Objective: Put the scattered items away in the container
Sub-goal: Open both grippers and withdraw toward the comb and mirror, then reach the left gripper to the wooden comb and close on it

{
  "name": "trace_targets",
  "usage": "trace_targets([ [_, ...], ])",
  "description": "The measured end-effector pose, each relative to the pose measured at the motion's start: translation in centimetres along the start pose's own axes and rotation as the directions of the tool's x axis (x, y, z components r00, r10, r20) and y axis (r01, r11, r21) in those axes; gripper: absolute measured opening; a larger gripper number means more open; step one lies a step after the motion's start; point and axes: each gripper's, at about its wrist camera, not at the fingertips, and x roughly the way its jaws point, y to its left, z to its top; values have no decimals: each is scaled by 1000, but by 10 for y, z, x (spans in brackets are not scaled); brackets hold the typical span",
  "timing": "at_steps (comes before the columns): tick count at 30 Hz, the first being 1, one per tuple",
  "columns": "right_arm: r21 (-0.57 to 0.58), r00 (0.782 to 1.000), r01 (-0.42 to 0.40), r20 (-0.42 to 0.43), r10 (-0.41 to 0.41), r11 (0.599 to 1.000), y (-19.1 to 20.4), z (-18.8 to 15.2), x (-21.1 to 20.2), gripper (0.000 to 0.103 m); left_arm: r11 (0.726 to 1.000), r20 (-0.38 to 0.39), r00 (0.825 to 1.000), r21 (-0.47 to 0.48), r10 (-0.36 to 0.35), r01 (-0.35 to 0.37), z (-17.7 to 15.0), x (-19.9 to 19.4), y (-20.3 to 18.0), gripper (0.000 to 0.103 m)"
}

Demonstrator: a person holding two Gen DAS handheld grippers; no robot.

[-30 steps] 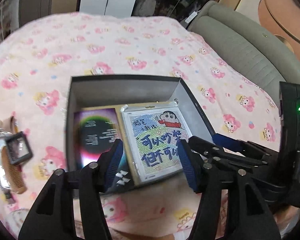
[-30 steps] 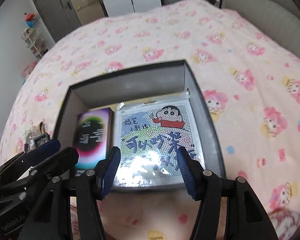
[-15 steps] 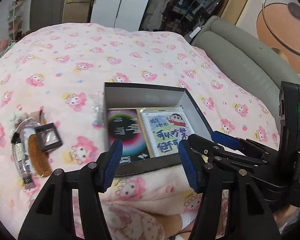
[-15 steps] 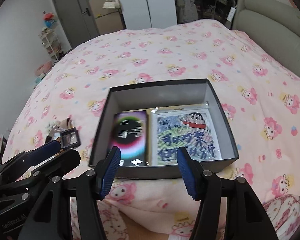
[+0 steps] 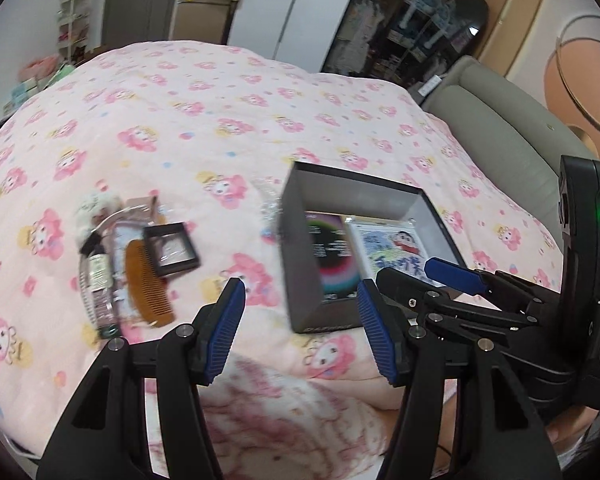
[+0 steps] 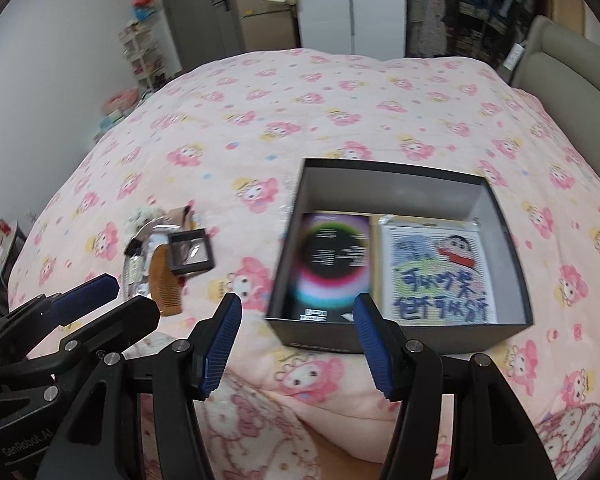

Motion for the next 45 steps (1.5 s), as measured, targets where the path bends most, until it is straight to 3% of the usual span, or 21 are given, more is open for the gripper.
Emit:
trace_targets([
  [11,-111,995,-58,-90,48,992,75,4,47,55,991,-8,997,-112,75,-76,-14,-4,80,59],
  [22,-168,969,-107,-236,65,980,113,11,113,55,975,-63,995,-208,73,-85,-18,28,139,59],
  [33,-128,907,-234,-387,169,964,134,23,179,55,952,-110,992,-293,63,-93,-15,68,189,63],
  [39,-121,883,-237,-440,162,964,134,16,210,55,941,-163,986,-331,22,-75,-23,98,205,61],
  [45,-61,816,-280,-540,204,958,129,2,237,55,928,-176,982,-372,-74,4,-28,109,212,59],
])
